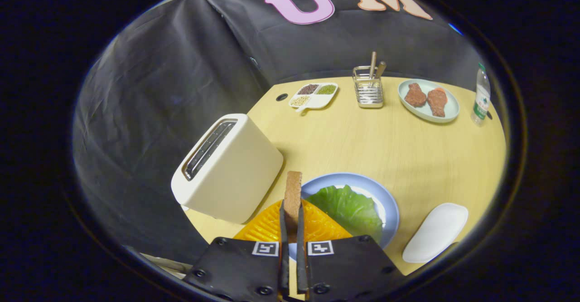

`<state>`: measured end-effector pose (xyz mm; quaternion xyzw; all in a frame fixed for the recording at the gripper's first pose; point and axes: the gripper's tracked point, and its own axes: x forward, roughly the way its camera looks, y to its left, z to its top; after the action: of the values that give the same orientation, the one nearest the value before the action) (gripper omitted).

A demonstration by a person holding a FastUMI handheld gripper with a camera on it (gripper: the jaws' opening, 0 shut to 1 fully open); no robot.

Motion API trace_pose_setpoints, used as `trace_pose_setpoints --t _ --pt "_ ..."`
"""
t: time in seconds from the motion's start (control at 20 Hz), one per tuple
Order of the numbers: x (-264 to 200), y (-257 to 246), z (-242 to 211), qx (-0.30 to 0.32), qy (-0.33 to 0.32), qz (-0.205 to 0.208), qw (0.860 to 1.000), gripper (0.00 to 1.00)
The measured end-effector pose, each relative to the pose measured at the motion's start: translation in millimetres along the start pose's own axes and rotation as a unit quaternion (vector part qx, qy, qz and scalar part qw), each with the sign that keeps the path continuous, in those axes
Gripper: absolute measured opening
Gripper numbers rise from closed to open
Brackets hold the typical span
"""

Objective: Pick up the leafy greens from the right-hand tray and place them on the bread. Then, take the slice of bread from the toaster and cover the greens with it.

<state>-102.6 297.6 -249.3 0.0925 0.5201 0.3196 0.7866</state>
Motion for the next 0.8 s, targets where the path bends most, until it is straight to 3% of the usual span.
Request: trace_pose_setpoints --t 0.15,0.35,0.5,0.8 --pt "-5.6 -31.9 -10.8 -0.010 0.006 -0.040 0.999 0.09" --pt "-6.9 -55.3 -24.3 0.004 0.011 -0.061 0.998 0.21" --pt "-9.5 -76.0 -37.5 -0.027 0.026 -0.090 0.995 0.41" --pt "-27.7 -76.8 -37.8 -0.045 0.003 -0.083 0.996 0.79"
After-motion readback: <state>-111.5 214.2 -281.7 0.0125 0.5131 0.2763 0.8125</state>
